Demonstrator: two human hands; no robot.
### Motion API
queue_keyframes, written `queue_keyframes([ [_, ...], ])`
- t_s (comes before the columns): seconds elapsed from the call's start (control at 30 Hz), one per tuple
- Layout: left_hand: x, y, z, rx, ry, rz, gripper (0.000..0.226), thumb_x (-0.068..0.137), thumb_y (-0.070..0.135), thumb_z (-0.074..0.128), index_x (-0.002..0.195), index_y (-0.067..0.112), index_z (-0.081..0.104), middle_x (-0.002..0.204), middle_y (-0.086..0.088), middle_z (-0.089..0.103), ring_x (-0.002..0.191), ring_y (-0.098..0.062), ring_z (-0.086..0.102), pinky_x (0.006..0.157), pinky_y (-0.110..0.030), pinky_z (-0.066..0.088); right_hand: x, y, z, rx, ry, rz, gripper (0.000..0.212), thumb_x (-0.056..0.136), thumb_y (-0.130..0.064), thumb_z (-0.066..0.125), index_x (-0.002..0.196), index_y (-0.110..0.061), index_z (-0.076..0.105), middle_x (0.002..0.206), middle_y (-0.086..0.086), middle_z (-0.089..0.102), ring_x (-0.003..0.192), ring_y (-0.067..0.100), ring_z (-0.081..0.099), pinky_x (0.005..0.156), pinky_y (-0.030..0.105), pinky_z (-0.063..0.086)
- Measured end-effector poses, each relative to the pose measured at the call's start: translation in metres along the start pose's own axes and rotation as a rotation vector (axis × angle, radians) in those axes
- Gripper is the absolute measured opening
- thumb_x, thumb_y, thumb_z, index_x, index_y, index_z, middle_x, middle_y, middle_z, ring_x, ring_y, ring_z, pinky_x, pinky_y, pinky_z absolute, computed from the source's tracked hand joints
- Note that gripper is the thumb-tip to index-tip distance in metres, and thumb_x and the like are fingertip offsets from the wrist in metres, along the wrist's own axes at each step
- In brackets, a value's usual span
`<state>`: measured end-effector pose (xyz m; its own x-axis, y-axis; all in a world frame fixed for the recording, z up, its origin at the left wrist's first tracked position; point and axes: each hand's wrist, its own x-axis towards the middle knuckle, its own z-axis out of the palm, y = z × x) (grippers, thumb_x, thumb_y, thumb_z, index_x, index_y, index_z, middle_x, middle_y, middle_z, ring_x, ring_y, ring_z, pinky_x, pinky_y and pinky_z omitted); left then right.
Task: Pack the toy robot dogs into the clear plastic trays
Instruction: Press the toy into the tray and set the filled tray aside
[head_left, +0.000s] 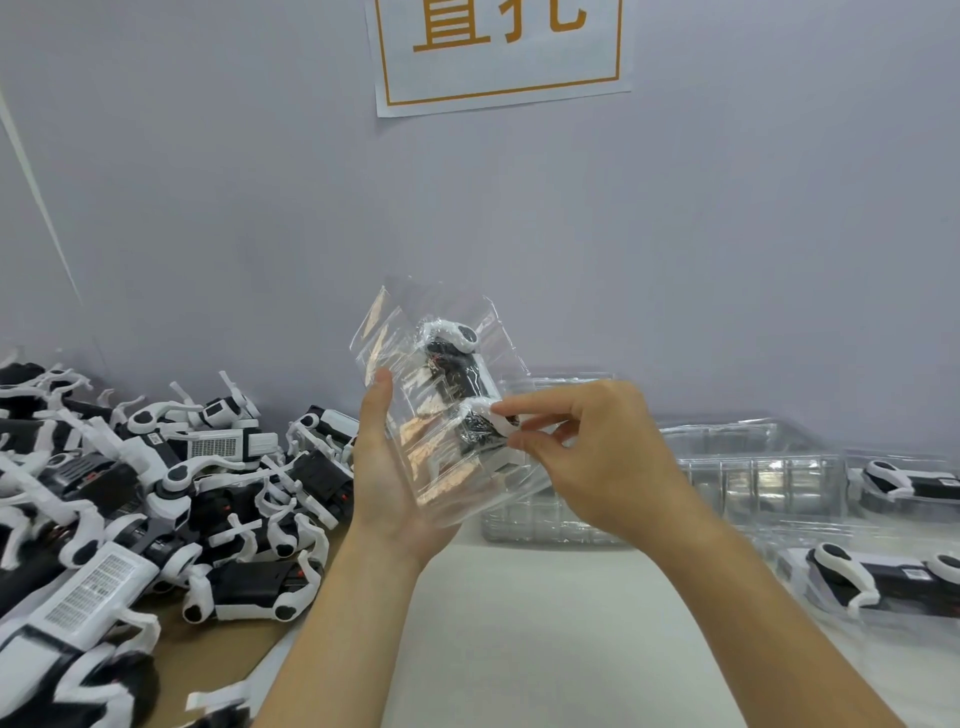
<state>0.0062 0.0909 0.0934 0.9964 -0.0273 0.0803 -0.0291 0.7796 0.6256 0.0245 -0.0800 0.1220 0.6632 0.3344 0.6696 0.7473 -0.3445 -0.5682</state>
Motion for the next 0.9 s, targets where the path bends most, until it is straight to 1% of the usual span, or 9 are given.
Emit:
queue_keyframes([
  [0.07,0.000,0.000,0.001,-0.001,-0.015,-0.003,0.087,0.071,0.068,0.075,0.140,0.019,0.055,0.131,-0.027,0.062,0.110,-0.052,0.063,0.085,-0.062,0.051,0.000,0.000,-0.001,0.010,0.007,0.002,0.025,0.083,-0.007,0.078,0.098,-0.028,0.080,0.088,-0.013,0.075,0.077,-0.001,0.069,0.066,0.006,0.048],
  [0.13,-0.001,-0.001,0.002,0.033,-0.094,-0.007,0.083,0.077,0.070,0.068,0.139,0.016,0.057,0.131,-0.026,0.062,0.113,-0.050,0.063,0.087,-0.063,0.051,0.000,0.000,-0.002,0.019,0.016,-0.005,0.026,0.082,-0.006,0.079,0.096,-0.028,0.080,0.086,-0.015,0.075,0.076,0.000,0.069,0.065,0.008,0.049],
  [0.27,0.002,-0.003,-0.001,0.089,-0.109,0.013,0.084,0.076,0.072,0.067,0.139,0.016,0.058,0.136,-0.025,0.059,0.122,-0.049,0.058,0.105,-0.072,0.037,0.000,0.000,-0.005,0.041,0.041,-0.032,0.030,0.079,-0.003,0.080,0.092,-0.029,0.078,0.083,-0.021,0.071,0.073,0.003,0.068,0.065,0.008,0.048],
  [0.4,0.003,-0.003,-0.002,0.124,-0.118,0.024,0.085,0.077,0.074,0.066,0.138,0.015,0.058,0.136,-0.025,0.059,0.123,-0.049,0.057,0.106,-0.072,0.035,0.000,0.000,-0.006,0.038,0.022,-0.030,0.031,0.079,-0.005,0.081,0.091,-0.033,0.077,0.083,-0.018,0.071,0.073,0.004,0.068,0.066,0.010,0.050],
  [0.57,0.001,-0.001,-0.002,0.144,-0.178,0.015,0.079,0.081,0.074,0.061,0.129,0.011,0.066,0.134,-0.025,0.061,0.124,-0.047,0.057,0.107,-0.070,0.035,0.000,-0.002,-0.007,0.045,0.012,-0.024,0.032,0.078,-0.006,0.081,0.088,-0.036,0.075,0.084,-0.016,0.072,0.073,0.004,0.068,0.066,0.011,0.051],
  [0.67,-0.001,-0.001,-0.001,0.175,-0.200,0.030,0.077,0.084,0.075,0.055,0.126,0.012,0.068,0.132,-0.024,0.062,0.123,-0.045,0.059,0.104,-0.064,0.043,-0.001,-0.003,-0.008,0.064,0.008,-0.011,0.034,0.077,-0.005,0.082,0.084,-0.037,0.073,0.084,-0.018,0.071,0.072,0.005,0.068,0.065,0.012,0.051],
  [0.73,-0.003,0.000,0.001,0.203,-0.188,0.057,0.074,0.085,0.073,0.055,0.125,0.014,0.069,0.131,-0.022,0.064,0.120,-0.043,0.061,0.092,-0.056,0.053,-0.001,-0.005,-0.011,0.083,-0.009,0.007,0.034,0.074,-0.004,0.082,0.082,-0.036,0.072,0.083,-0.017,0.071,0.071,0.006,0.068,0.064,0.013,0.050],
  [0.83,-0.007,0.002,0.001,0.258,-0.137,0.103,0.074,0.076,0.072,0.066,0.129,0.019,0.067,0.130,-0.020,0.065,0.117,-0.041,0.064,0.084,-0.049,0.057,-0.001,-0.007,-0.016,0.136,-0.046,0.036,0.035,0.070,-0.003,0.085,0.081,-0.034,0.073,0.083,-0.013,0.072,0.069,0.009,0.067,0.064,0.020,0.053],
  [0.9,-0.009,0.003,0.002,0.293,-0.132,0.125,0.073,0.072,0.072,0.070,0.125,0.021,0.070,0.126,-0.016,0.068,0.113,-0.038,0.067,0.080,-0.046,0.058,-0.001,-0.008,-0.020,0.154,-0.057,0.039,0.037,0.068,-0.002,0.086,0.080,-0.035,0.073,0.083,-0.011,0.072,0.071,0.012,0.068,0.065,0.022,0.054],
])
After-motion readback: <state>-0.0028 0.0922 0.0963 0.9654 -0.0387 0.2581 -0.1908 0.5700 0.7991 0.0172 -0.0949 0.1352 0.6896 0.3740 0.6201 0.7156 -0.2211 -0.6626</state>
